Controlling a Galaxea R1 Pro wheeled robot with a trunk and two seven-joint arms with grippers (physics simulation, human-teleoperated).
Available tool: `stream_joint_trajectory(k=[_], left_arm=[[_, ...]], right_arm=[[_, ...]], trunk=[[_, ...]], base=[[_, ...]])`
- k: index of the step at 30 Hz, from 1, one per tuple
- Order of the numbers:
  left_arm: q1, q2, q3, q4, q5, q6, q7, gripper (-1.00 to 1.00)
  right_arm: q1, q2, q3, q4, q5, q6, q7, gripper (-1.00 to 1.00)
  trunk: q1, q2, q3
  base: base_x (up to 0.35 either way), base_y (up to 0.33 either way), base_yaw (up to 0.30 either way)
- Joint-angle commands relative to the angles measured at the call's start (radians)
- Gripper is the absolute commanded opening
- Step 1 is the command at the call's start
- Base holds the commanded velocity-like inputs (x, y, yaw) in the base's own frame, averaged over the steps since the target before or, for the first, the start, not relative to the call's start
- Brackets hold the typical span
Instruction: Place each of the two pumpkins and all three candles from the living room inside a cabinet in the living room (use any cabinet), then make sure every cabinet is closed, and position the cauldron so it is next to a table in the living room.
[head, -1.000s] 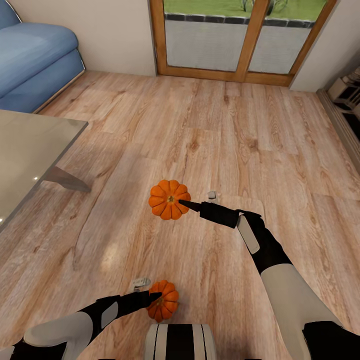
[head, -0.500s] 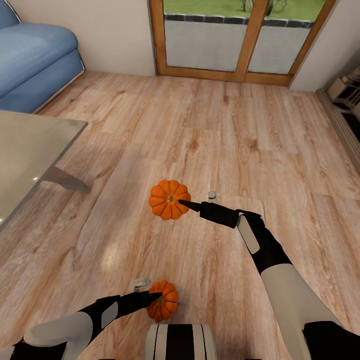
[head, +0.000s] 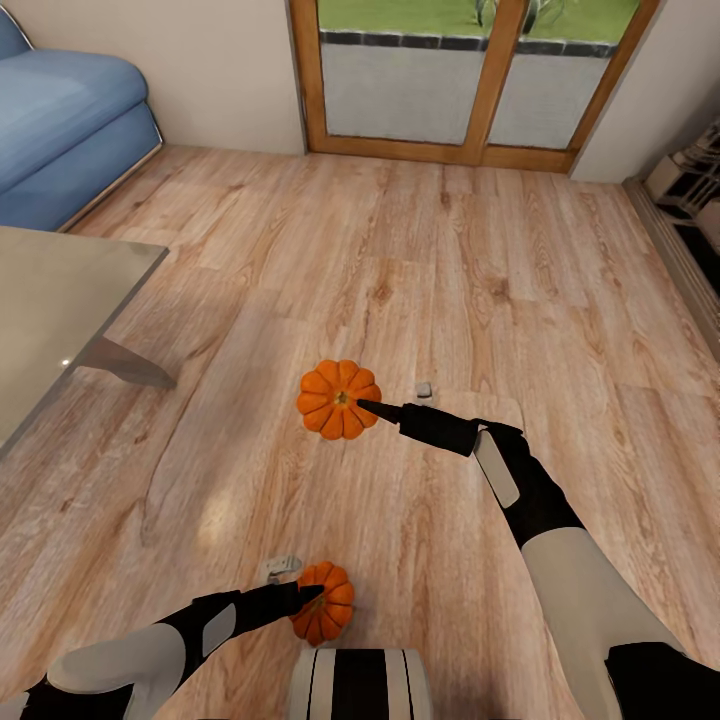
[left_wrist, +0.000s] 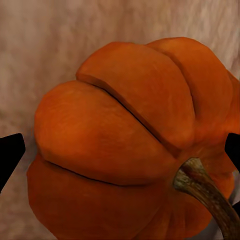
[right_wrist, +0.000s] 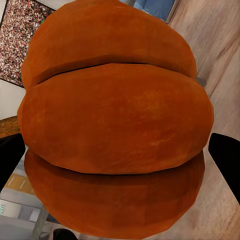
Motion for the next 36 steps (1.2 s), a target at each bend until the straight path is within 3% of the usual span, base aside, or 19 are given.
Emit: stream_joint_trajectory(k=[1, 3, 9, 12, 16, 18, 25, 31, 36], left_arm=[[0.000, 0.000, 0.000, 0.000, 0.000, 0.000, 0.000, 1.00], [0.000, 0.000, 0.000, 0.000, 0.000, 0.000, 0.000, 1.00], [0.004, 0.034, -0.004, 0.019, -0.002, -0.003, -0.034, 1.00], [0.006, 0.051, -0.002, 0.020, -0.004, -0.007, -0.021, 1.00], [0.006, 0.075, 0.034, 0.019, -0.006, -0.008, -0.004, 1.00], [0.006, 0.085, 0.023, 0.020, -0.006, -0.007, 0.007, 1.00], [0.006, 0.080, -0.009, 0.017, -0.007, -0.005, 0.017, 1.00], [0.006, 0.076, -0.010, 0.007, -0.009, -0.008, 0.012, 1.00], [0.006, 0.076, -0.010, 0.005, -0.009, -0.009, -0.042, 1.00]], right_arm=[[0.000, 0.000, 0.000, 0.000, -0.001, 0.001, -0.001, -1.00], [0.000, 0.001, 0.003, 0.000, 0.000, 0.003, -0.001, -1.00], [-0.003, 0.000, 0.004, 0.002, -0.001, 0.002, -0.001, -1.00], [0.005, -0.001, 0.005, -0.005, -0.001, 0.001, 0.001, -1.00], [0.006, 0.000, 0.005, -0.006, -0.001, 0.001, 0.001, -1.00], [0.006, 0.000, 0.005, -0.006, -0.001, 0.001, 0.001, -1.00], [0.006, 0.000, 0.005, -0.007, -0.001, 0.001, 0.000, -1.00], [0.006, 0.000, 0.005, -0.008, -0.001, 0.001, 0.000, -1.00], [0.006, -0.001, 0.005, -0.008, -0.001, 0.001, 0.000, -1.00]], trunk=[[0.000, 0.000, 0.000], [0.000, 0.000, 0.000], [0.000, 0.000, 0.000], [0.000, 0.000, 0.000], [0.000, 0.000, 0.000], [0.000, 0.000, 0.000], [0.000, 0.000, 0.000], [0.000, 0.000, 0.000], [0.000, 0.000, 0.000]], base=[[0.000, 0.000, 0.000], [0.000, 0.000, 0.000], [0.000, 0.000, 0.000], [0.000, 0.000, 0.000], [0.000, 0.000, 0.000], [0.000, 0.000, 0.000], [0.000, 0.000, 0.000], [0.000, 0.000, 0.000], [0.000, 0.000, 0.000]])
